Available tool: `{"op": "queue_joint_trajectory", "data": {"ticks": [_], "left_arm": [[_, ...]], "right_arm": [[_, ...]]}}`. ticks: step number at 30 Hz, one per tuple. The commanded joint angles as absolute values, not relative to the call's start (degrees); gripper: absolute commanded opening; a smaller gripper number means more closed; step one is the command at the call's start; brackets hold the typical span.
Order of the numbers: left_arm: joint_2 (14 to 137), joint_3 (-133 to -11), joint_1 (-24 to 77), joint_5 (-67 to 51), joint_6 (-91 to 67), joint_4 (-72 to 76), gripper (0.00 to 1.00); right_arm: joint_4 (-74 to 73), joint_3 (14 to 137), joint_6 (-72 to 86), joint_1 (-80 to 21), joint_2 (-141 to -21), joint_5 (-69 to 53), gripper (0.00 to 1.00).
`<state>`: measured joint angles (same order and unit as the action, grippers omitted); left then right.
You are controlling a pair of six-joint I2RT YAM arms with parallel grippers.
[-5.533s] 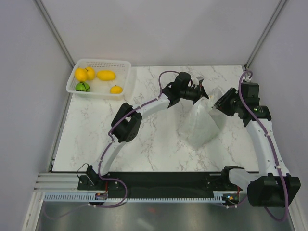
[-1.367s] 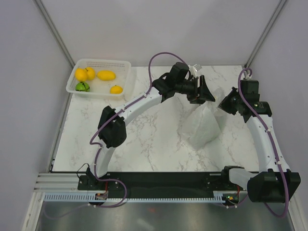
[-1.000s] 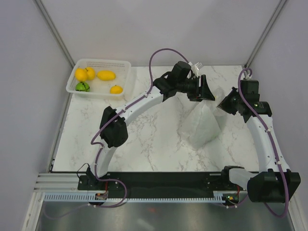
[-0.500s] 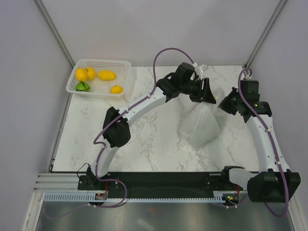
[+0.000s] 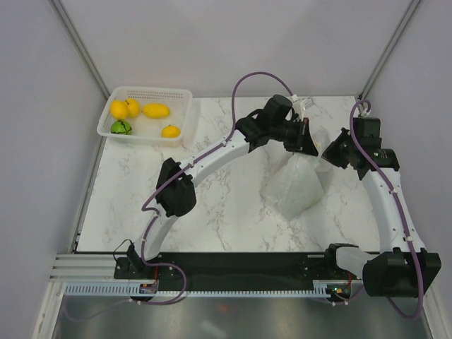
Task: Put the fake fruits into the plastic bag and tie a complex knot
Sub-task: Tie the plastic bag at the center of the board.
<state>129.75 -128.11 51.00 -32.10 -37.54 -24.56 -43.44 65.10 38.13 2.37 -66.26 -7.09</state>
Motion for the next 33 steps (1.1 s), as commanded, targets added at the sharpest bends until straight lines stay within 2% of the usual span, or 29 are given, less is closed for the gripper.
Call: {"op": "queue_joint_trajectory", "data": {"ticks": [1, 12, 23, 33], "left_arm": [[130.34, -131.13, 52.03, -32.17, -35.42, -23.99, 0.02], [126.22, -130.43, 51.15, -19.53, -28.57, -32.25, 0.02], [117.78, -127.97, 49.04, 1.3, -24.0, -42.88, 0.02], [109.34, -127.45, 49.39, 18.7, -21.18, -53.25, 0.02]], "right_arm": [[-42.8, 67.41, 37.79, 2.37, -66.45, -7.21, 0.0], [-41.92, 71.45, 37.18, 0.26, -71.88, -6.16, 0.0], [-40.25, 85.24, 39.55, -12.56, -84.28, -2.73, 0.0], [-38.59, 100.01, 41.04, -23.2, -97.63, -5.27, 0.0]]}}
